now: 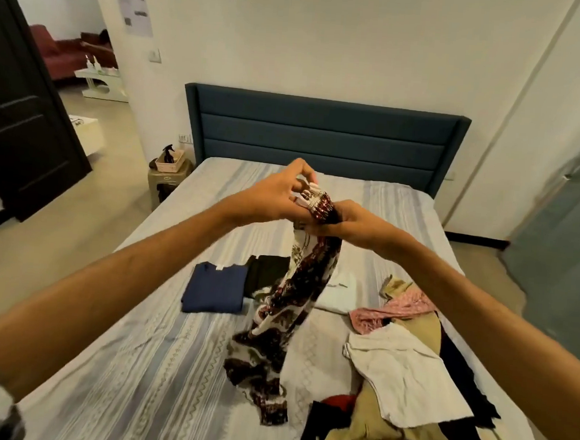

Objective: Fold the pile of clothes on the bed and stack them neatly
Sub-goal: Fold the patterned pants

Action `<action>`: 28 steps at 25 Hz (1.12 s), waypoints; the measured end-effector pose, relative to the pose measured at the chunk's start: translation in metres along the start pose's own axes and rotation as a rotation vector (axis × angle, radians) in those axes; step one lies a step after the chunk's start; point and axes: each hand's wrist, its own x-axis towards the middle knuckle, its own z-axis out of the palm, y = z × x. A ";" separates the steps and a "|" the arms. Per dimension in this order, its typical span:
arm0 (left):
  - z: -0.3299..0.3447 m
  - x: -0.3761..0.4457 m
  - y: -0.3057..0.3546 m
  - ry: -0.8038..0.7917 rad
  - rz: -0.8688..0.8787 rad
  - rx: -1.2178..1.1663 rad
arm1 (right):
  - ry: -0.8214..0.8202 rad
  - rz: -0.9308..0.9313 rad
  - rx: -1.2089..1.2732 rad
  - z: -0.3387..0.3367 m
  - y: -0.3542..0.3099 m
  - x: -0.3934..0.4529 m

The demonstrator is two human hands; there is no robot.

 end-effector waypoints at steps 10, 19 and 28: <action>0.108 -0.040 -0.081 0.008 -0.020 -0.359 | 0.368 -0.041 0.222 -0.019 0.015 -0.007; 0.125 -0.086 -0.151 -0.013 -0.033 0.058 | 0.661 0.082 0.428 -0.098 0.065 -0.065; 0.191 0.008 -0.034 -0.104 0.335 0.067 | 0.312 0.096 0.205 -0.088 0.085 -0.160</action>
